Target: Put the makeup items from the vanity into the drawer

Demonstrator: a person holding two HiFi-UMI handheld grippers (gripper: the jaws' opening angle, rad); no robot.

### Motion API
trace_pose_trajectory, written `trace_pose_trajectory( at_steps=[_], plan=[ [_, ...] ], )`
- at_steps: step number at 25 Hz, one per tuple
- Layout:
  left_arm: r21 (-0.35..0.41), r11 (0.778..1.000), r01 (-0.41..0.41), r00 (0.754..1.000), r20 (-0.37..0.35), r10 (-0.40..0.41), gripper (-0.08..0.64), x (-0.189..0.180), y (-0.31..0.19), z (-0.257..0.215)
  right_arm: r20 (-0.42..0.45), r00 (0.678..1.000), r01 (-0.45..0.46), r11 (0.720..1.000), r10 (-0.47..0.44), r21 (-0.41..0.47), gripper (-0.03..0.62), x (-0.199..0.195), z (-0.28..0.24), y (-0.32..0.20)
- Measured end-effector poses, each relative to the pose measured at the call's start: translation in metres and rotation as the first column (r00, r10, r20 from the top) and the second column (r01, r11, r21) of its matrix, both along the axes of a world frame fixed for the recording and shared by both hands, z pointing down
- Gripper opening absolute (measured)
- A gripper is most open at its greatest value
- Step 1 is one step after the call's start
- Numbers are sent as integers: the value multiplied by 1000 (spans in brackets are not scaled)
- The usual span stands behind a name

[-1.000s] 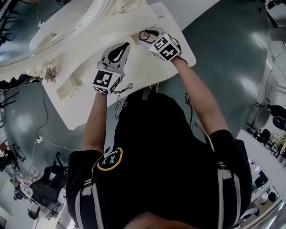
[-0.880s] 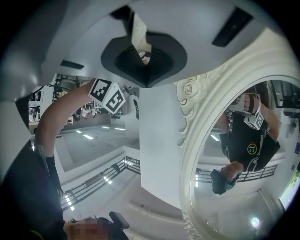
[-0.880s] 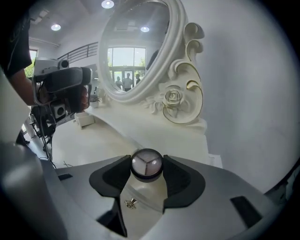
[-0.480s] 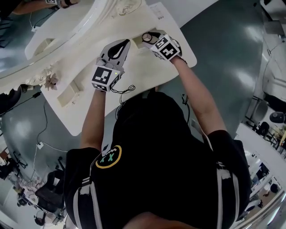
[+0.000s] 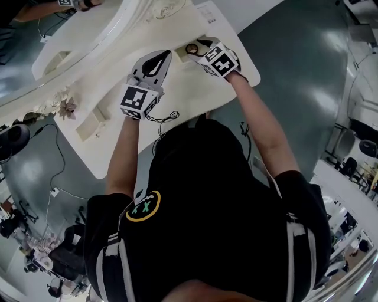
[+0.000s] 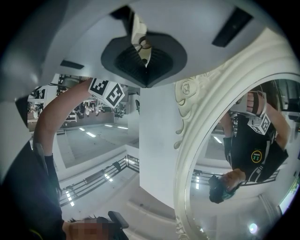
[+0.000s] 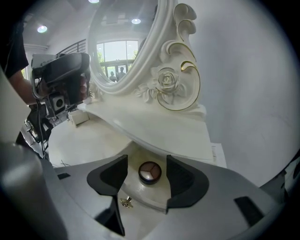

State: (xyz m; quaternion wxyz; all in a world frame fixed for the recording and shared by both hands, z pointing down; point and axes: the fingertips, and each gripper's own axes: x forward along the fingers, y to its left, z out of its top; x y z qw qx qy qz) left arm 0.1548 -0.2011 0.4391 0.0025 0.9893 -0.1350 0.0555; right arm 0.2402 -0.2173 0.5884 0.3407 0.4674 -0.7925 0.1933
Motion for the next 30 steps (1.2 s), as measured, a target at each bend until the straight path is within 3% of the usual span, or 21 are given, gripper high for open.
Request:
trace_pose_trajectory(
  at_steps=[5, 9, 14, 18, 22, 26, 30],
  plan=[
    [15, 1000, 8, 1000, -9, -8, 18, 1, 3, -7, 4, 1000, 4, 998, -5, 62, 279, 1, -25, 1],
    [33, 998, 54, 999, -5, -54, 18, -8, 6, -16, 43, 997, 60, 981, -69, 184, 265, -22, -72, 2],
    [50, 987, 150, 988, 27, -152, 18, -40, 14, -28, 98, 973, 168, 930, -210, 326, 251, -69, -123, 10],
    [63, 952, 300, 952, 44, -303, 18, -91, 26, -36, 159, 913, 286, 868, -376, 406, 232, -128, -151, 23],
    [72, 920, 385, 920, 47, -389, 18, -139, 39, -37, 190, 865, 334, 814, -465, 476, 211, -177, -173, 40],
    [73, 903, 424, 904, 32, -427, 18, -181, 56, -40, 199, 845, 344, 788, -497, 510, 175, -217, -183, 60],
    [70, 903, 423, 906, -3, -424, 18, -209, 60, -39, 202, 849, 322, 781, -488, 534, 130, -246, -189, 68]
  ],
)
